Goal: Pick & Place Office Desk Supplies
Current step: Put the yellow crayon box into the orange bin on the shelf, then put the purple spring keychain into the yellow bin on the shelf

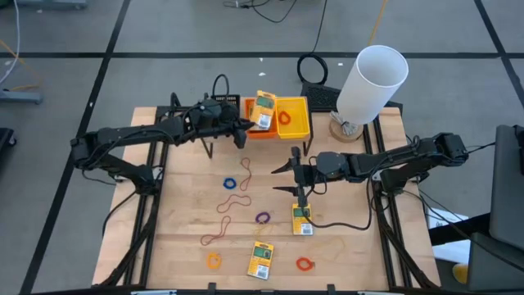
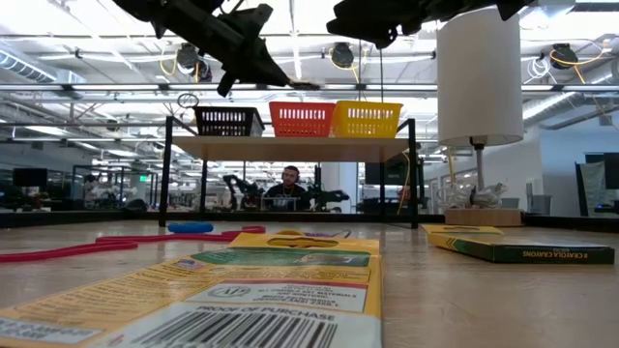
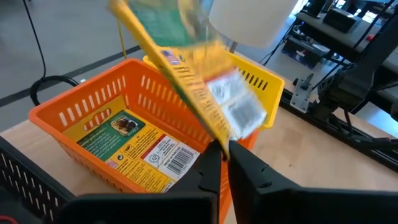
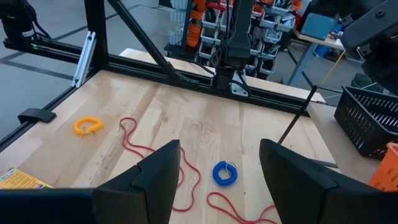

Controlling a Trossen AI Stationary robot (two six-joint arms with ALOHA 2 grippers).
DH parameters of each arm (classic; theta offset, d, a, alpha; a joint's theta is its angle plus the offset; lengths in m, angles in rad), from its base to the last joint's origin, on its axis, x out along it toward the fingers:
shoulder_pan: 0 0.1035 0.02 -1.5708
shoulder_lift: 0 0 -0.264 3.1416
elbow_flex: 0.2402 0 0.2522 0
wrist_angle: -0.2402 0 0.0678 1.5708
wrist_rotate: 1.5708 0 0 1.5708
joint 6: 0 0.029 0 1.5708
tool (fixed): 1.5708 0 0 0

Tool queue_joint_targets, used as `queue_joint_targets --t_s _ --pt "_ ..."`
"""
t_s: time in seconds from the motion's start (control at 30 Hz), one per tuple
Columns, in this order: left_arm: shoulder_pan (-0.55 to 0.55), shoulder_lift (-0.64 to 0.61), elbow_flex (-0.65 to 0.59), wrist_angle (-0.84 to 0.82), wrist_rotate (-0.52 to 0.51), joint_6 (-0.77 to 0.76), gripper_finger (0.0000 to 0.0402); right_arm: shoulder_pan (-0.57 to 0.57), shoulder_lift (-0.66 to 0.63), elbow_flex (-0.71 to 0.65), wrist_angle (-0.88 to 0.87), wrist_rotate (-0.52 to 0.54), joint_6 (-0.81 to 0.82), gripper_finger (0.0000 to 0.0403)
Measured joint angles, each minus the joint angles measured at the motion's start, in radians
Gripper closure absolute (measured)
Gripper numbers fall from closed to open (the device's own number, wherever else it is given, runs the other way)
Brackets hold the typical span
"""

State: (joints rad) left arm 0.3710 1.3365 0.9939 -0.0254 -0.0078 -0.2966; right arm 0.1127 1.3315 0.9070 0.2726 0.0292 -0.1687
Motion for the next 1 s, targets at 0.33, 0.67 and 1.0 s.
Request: queue_joint_targets --t_s 0.33,0.67,1.0 --pt "0.001 0.0 0.0 0.001 0.0 -0.002 0.0342 0.0 0.0 0.0 0.0 -0.001 0.015 0.0193" --pt "0.001 0.0 0.0 0.009 0.006 -0.006 0.032 0.0 0.0 0.0 0.0 -0.001 0.015 0.0193" --pt "-0.034 -0.004 0.001 0.137 0.056 -0.008 0.032 0.0 0.0 0.0 -0.001 0.0 0.015 0.0193"
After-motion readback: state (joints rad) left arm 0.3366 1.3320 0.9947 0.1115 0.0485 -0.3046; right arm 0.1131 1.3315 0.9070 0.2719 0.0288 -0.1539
